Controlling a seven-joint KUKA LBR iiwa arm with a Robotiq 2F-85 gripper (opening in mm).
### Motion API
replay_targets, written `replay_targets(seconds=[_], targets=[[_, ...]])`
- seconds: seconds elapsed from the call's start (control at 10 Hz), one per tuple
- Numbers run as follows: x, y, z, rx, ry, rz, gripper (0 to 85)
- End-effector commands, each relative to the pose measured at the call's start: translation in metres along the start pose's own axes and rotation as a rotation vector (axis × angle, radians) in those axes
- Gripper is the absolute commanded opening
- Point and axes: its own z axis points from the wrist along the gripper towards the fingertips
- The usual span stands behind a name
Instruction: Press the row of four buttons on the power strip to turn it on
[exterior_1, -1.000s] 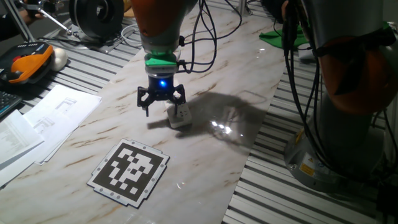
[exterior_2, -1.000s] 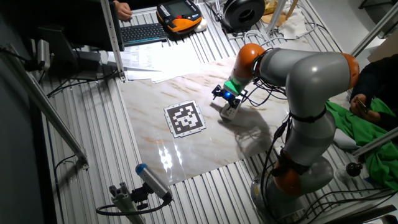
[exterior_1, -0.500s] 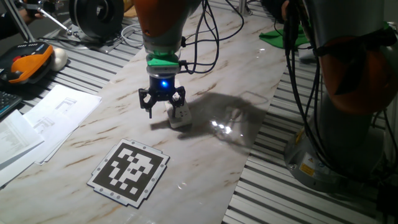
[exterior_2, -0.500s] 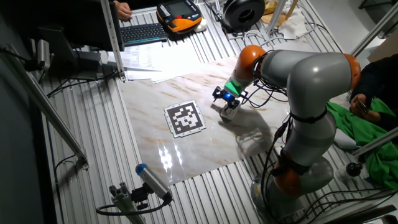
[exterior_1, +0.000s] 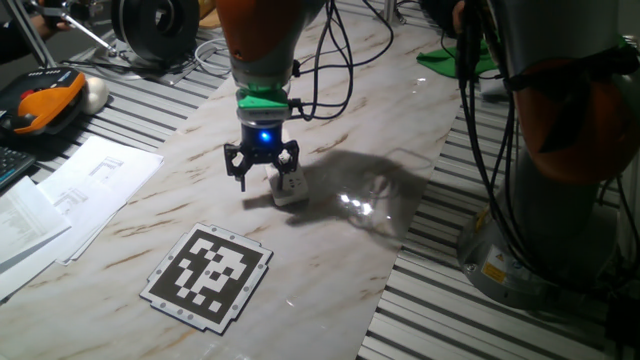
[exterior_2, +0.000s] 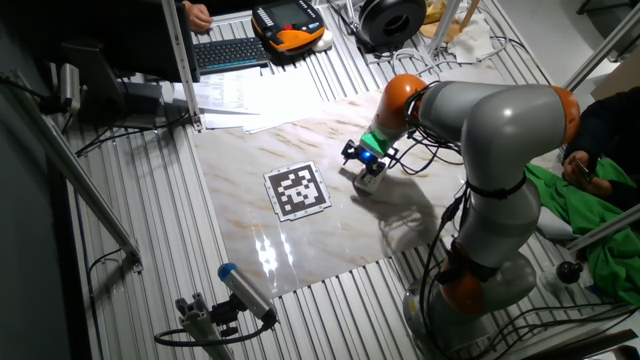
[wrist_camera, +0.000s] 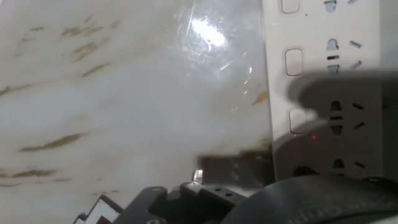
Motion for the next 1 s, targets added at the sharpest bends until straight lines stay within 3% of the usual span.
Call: replay_targets(seconds=[0.0, 0.5, 0.6, 0.8, 0.9], targets=[[0.000, 0.000, 0.001, -0.001, -0.003, 0.000, 68.0], [0.003, -0.002, 0.012, -0.005, -0.006, 0.008, 68.0], [0.001, -0.001, 0.008, 0.004, -0.012, -0.002, 68.0], [-0.007, 0.004, -0.012, 0.022, 0.025, -0.015, 68.0], [-0.009, 0.004, -0.019, 0.032, 0.017, -0.026, 68.0]])
